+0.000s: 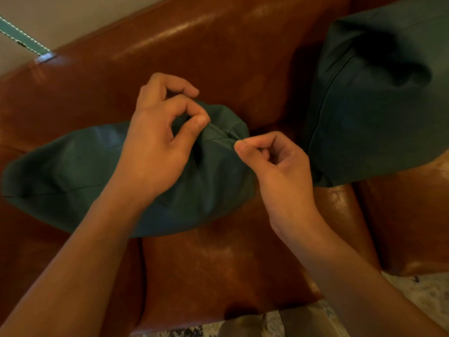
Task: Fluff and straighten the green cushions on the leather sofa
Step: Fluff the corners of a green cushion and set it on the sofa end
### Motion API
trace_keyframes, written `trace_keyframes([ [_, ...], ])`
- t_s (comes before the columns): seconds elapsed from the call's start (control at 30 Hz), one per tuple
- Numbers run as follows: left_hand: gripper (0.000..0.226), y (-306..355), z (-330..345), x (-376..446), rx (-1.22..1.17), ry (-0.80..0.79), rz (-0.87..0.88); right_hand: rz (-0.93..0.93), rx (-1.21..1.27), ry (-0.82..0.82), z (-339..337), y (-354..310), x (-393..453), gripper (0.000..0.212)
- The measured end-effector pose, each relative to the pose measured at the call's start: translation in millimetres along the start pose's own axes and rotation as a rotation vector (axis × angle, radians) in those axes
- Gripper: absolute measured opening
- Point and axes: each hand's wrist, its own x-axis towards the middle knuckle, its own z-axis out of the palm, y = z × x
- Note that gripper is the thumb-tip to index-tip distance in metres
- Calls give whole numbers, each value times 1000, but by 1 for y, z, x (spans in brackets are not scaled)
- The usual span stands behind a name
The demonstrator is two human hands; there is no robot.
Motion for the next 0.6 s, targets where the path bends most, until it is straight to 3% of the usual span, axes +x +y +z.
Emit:
trace_keyframes([
  [0.13, 12, 1, 3, -9, -27, 99, 36, 31, -42, -36, 2, -8, 2, 9],
  [0.3, 16, 1, 8, -16, 58, 148, 148, -155, -501, -186, 0, -25, 23, 16],
  [0.47, 15, -6, 13, -26, 179, 224, 246, -148, -286, -46, -1, -20, 16, 13],
  [0.6, 13, -5, 19, -29, 151, 164, 269, -184, -193, 81, 2, -9, 8, 9],
])
